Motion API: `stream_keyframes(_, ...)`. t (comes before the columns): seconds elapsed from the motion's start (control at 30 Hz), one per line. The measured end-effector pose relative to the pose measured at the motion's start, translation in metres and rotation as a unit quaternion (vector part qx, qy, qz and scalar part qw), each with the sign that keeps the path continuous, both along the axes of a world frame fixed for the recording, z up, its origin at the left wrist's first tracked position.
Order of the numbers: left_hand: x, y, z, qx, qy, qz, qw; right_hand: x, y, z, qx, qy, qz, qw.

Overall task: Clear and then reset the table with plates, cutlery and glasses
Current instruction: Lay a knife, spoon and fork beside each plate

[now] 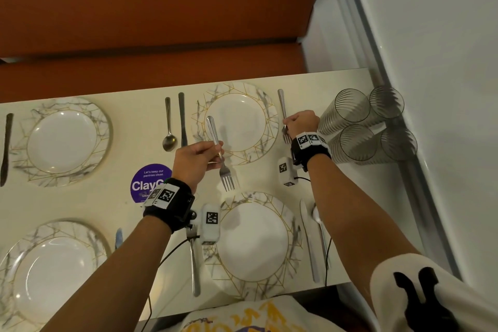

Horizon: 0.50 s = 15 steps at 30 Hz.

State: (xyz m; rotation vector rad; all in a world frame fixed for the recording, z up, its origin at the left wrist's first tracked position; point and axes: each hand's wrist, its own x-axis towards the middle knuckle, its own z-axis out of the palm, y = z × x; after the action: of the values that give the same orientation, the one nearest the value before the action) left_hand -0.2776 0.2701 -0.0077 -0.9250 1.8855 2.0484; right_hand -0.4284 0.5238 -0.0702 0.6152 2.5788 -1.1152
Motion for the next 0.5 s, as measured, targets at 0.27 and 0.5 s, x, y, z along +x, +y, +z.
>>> stream_keyframes(0.27,0.008,-0.005,0.006,-0.004,0.001,-0.005,1.0,0.021,-0.007,0.009,0.02,0.106,0.001,0.994)
stream_keyframes(0.5,0.031,-0.021,0.012,0.007,-0.001,0.008,1.0,0.075,-0.076,0.03,-0.121,0.183,0.105,0.97)
